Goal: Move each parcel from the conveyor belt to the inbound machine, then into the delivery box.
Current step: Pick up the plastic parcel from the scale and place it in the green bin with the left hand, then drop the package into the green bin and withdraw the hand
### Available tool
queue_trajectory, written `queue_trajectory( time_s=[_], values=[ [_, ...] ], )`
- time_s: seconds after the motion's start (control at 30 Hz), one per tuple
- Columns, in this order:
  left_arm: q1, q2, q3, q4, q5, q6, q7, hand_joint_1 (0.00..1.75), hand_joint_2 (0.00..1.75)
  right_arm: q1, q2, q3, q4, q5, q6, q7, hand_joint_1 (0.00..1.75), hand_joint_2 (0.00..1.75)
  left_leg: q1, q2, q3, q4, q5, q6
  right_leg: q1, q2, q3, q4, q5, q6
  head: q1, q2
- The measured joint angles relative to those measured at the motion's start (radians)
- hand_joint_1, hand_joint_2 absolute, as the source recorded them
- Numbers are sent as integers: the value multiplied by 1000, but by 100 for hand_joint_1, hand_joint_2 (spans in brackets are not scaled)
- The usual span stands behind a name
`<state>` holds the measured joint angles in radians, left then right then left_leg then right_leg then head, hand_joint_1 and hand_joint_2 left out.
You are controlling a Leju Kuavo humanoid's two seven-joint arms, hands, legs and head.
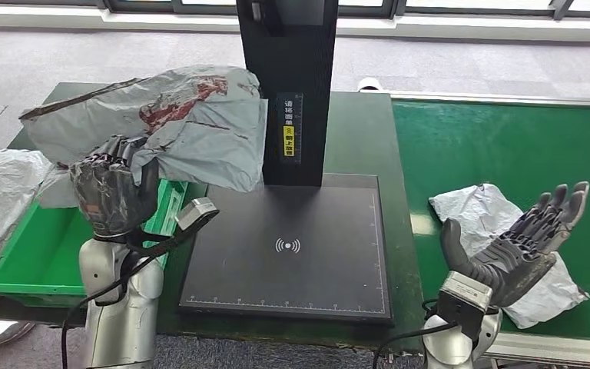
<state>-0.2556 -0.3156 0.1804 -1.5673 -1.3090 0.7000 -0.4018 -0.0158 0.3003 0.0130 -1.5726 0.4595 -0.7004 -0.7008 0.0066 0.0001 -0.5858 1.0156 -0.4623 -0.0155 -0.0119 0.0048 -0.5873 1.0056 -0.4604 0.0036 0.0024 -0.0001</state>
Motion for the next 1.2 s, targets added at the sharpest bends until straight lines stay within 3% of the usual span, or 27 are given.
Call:
queue_trajectory(
  time_s=[0.2,0.4,0.57,0.6,0.7,0.73,1.2],
  values=[
    [-55,-9,375,80,116,0,-248,175,175,27,-1,0,-14,-6,0,0,0,175,1,1,0,0,1,-1,1,1,-1,0,-1,-1,0,0],
    [-106,-17,597,151,123,-1,-291,175,175,36,-1,0,-15,-5,0,0,0,175,2,1,0,0,1,-1,1,1,0,0,-1,-1,0,0],
    [-119,-20,673,181,112,-1,-297,175,175,36,-1,0,-15,-5,0,0,0,175,2,0,0,0,1,-1,1,0,0,0,-1,-1,0,0],
    [-121,-20,681,184,107,-1,-298,166,175,37,-1,0,-15,-5,0,0,0,175,1,0,0,0,1,-1,1,0,0,0,-1,-1,0,0],
    [-127,-22,700,194,99,-1,-299,35,175,37,-1,0,-15,-5,0,0,0,175,2,0,0,0,1,-1,1,0,0,0,-1,-1,0,0],
    [-129,-22,705,197,96,-1,-298,0,175,37,-1,0,-15,-5,0,0,0,175,2,0,0,0,1,-1,1,0,0,0,-1,-1,0,0],
    [-146,-26,734,219,86,-1,-298,0,175,38,-1,0,-15,-3,0,0,0,175,2,0,0,0,1,-1,1,0,0,0,-1,-1,0,0]
  ],
)
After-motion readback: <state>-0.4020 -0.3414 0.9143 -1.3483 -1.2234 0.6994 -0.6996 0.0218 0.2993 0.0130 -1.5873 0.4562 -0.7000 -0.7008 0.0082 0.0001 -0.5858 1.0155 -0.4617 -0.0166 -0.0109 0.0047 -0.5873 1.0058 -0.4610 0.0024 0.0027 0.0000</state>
